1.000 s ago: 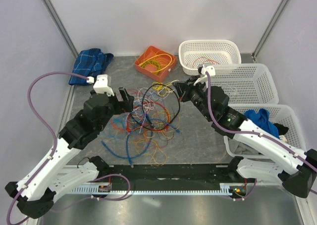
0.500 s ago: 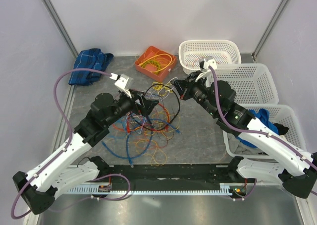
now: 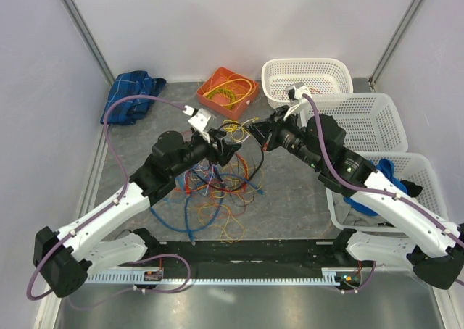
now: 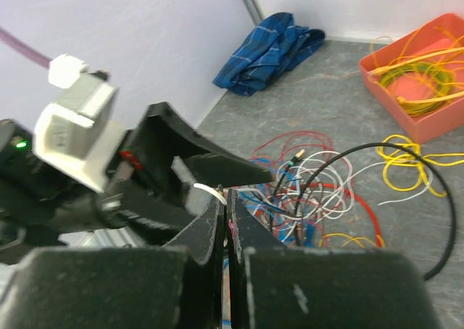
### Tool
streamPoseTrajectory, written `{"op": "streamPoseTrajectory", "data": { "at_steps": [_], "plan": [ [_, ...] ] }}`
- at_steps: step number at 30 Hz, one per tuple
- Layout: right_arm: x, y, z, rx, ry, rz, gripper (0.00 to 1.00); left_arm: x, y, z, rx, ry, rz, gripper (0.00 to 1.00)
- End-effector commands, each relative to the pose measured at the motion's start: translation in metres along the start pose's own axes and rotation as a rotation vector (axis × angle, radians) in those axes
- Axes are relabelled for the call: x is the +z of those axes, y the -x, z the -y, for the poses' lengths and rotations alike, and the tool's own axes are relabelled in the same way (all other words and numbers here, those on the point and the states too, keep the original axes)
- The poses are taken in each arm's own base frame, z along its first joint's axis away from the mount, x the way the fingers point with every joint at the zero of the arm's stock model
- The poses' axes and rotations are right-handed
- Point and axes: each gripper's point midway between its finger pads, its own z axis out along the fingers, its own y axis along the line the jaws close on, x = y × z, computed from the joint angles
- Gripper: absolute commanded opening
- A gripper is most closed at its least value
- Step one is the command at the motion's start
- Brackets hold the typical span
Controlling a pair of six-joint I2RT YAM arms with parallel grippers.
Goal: Untangle the cables
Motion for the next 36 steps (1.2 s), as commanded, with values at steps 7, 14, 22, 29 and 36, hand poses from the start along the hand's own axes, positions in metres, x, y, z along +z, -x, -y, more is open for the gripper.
{"op": "streamPoseTrajectory", "data": {
  "at_steps": [7, 14, 22, 29, 36],
  "plan": [
    [-0.013, 0.023, -0.020, 0.048, 0.068, 0.044, 0.03, 0.011, 0.055, -0.017, 0.069, 0.114, 0.107, 0.02],
    [-0.024, 0.000, 0.021, 0.010, -0.063, 0.075, 0.79, -0.028, 0.117, -0.017, -0.095, 0.216, 0.204, 0.02],
    [-0.014, -0.032, 0.021, -0.038, 0.043, 0.084, 0.79, -0.044, 0.190, 0.015, -0.200, 0.129, 0.223, 0.02],
    [-0.010, -0.023, 0.005, -0.047, 0.132, 0.139, 0.80, -0.056, 0.228, 0.031, -0.223, 0.076, 0.255, 0.02],
    [-0.016, 0.005, 0.004, -0.073, 0.114, 0.248, 0.80, -0.053, 0.227, 0.032, -0.224, 0.077, 0.226, 0.02]
  ]
}}
